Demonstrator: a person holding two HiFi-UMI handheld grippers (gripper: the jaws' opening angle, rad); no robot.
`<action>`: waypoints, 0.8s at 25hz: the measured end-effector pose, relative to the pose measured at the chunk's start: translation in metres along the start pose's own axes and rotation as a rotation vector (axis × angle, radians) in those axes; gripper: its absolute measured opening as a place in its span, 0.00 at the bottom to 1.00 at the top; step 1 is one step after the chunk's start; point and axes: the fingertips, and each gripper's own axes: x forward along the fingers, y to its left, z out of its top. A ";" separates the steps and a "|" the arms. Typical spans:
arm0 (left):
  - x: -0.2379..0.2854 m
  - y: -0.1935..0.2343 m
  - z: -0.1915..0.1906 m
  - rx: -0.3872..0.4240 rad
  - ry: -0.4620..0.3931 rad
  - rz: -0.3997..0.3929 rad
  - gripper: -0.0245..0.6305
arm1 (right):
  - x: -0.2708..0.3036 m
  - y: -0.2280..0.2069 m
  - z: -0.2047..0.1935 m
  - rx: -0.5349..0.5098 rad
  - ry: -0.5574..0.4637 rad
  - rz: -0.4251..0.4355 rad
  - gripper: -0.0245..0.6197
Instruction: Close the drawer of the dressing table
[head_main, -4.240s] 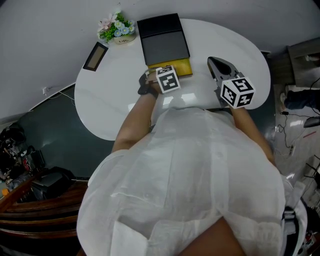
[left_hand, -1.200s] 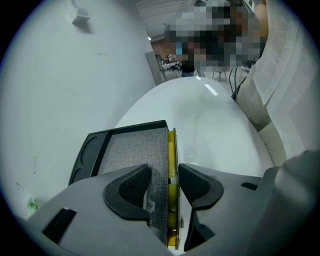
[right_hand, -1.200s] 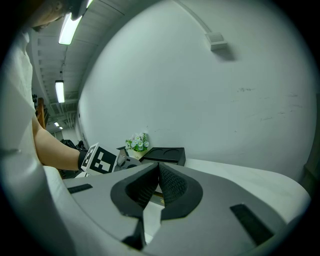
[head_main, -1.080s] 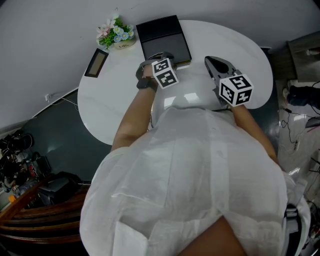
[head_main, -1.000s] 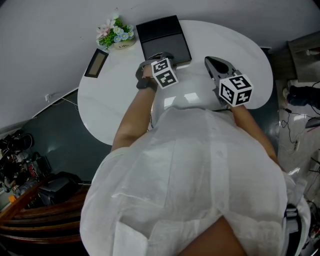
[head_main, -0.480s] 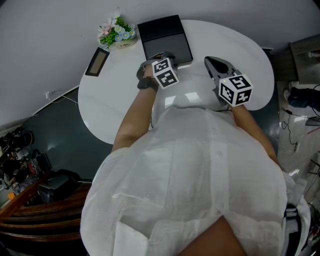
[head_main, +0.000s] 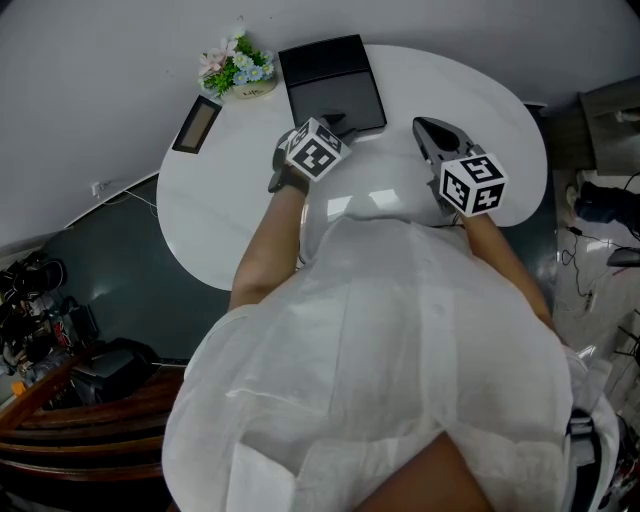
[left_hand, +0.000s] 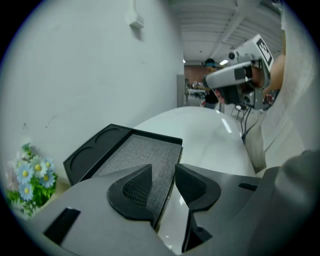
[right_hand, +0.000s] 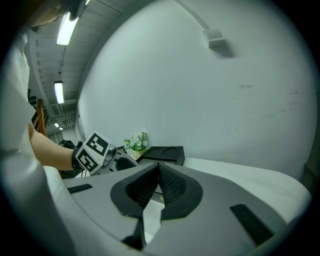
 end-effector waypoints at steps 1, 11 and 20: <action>-0.007 0.005 0.004 -0.048 -0.050 0.015 0.27 | 0.000 -0.001 0.000 0.001 0.000 -0.001 0.05; -0.124 0.056 0.024 -0.518 -0.587 0.201 0.11 | 0.003 -0.010 0.003 0.005 -0.010 -0.015 0.05; -0.179 0.065 0.011 -0.617 -0.747 0.343 0.07 | 0.000 -0.013 0.010 -0.007 -0.042 -0.017 0.05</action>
